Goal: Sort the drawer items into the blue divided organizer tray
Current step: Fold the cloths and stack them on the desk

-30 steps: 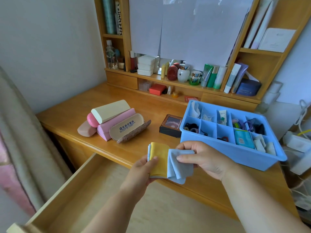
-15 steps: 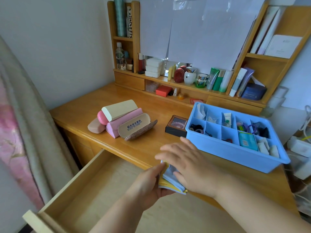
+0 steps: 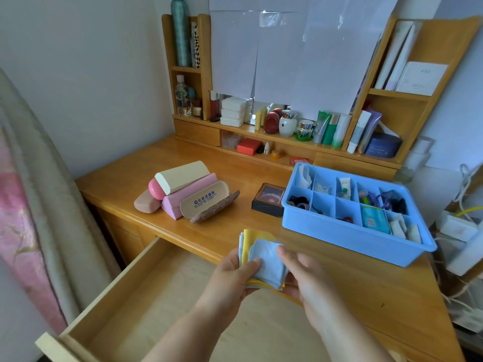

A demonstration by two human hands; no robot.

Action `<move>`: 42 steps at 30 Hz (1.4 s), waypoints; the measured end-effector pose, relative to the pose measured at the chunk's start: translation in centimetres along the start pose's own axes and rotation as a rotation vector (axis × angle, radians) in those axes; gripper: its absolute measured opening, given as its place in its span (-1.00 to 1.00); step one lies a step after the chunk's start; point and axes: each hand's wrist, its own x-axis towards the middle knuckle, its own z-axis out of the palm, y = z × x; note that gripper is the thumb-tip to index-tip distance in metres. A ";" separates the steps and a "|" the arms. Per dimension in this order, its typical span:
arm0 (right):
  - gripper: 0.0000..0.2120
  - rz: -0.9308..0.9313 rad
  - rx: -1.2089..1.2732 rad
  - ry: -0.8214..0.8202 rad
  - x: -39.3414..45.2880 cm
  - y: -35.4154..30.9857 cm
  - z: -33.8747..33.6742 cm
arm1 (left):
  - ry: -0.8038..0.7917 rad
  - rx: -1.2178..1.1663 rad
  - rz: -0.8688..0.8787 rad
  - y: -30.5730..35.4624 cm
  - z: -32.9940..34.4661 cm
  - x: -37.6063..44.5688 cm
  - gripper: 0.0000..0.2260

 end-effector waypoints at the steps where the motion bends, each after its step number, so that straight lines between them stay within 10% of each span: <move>1: -0.50 0.010 0.035 -0.019 0.2 -0.1 0.3 | 0.011 0.007 0.023 -0.1 0.1 -0.1 -0.79; 6: -0.81 0.216 0.330 -0.093 0.9 -0.1 1.7 | 0.025 -0.066 0.109 0.3 -0.2 0.0 -0.77; 11: -0.75 -0.138 -0.273 0.195 2.4 0.4 3.0 | 0.206 0.285 0.184 0.1 -0.7 1.0 -0.78; 17: -0.95 -0.179 -0.355 0.062 4.9 0.3 3.5 | 0.309 0.589 0.329 1.4 -1.4 2.3 -0.76; 22: -0.90 0.119 0.190 0.070 6.8 0.4 2.4 | 0.589 0.506 0.353 4.8 -6.3 5.4 -0.97; 26: -0.88 0.123 0.134 0.157 7.3 1.9 0.1 | 0.810 0.602 0.155 7.4 -11.9 9.6 -0.83; 35: -0.85 0.086 0.231 0.132 7.0 2.5 -1.2 | 0.844 0.785 0.152 5.4 -12.1 12.2 -0.80; 42: -0.88 0.129 0.235 0.162 4.2 2.2 -3.0 | 0.463 0.750 -0.319 4.9 -7.0 9.8 -0.73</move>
